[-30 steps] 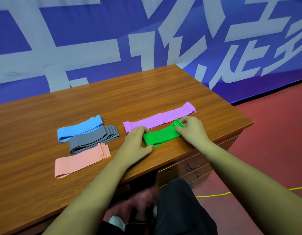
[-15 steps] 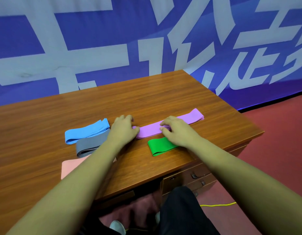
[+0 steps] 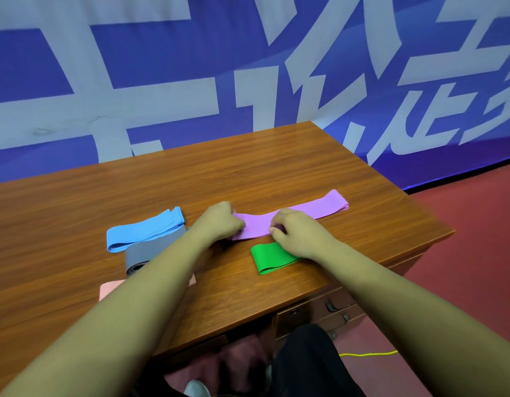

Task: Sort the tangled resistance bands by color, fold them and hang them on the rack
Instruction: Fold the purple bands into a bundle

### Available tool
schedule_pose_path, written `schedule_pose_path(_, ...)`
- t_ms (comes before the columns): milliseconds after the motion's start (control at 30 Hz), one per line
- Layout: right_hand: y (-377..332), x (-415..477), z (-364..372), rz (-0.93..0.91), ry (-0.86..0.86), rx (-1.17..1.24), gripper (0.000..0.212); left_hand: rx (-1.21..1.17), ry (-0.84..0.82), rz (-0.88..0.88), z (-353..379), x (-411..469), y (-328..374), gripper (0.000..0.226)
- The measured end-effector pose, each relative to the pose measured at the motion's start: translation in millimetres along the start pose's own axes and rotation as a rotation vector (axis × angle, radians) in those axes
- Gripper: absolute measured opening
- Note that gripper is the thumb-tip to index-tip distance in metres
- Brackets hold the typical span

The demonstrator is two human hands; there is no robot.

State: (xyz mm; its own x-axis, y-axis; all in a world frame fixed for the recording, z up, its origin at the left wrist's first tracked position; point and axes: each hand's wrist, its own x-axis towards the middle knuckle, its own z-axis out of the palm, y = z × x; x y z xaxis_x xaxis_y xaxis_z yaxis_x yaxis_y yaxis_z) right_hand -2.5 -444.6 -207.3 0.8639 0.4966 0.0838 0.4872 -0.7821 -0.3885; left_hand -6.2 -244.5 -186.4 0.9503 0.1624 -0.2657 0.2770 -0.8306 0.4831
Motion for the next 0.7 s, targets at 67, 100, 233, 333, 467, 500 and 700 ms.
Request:
schedule_pose_path(67,-1,2,-1,-0.004,0.065,0.101,0.022,-0.204,0.020,0.018,-3,-2,4,0.014)
schedule_pose_path(100,-5,3,-2,0.011,0.121,0.205,0.019,-0.274,0.028,0.037,-4,-4,8,0.013)
schedule_pose_path(233,-20,17,-8,0.280,0.141,0.843,0.041,-0.564,-0.018,0.082,-2,-12,31,0.030)
schedule_pose_path(333,-16,21,-14,0.482,0.133,1.169,0.052,-0.797,-0.066,0.074,5,-6,43,0.050)
schedule_pose_path(467,-6,18,-17,0.576,0.165,1.245,0.027,-0.797,-0.129,0.106,12,0,45,0.050)
schedule_pose_path(500,-5,17,-17,0.605,0.172,1.265,0.023,-0.803,-0.150,0.112,14,0,45,0.049)
schedule_pose_path(700,3,23,-28,0.722,0.211,1.337,0.019,-0.699,0.072,0.323,33,6,34,0.035)
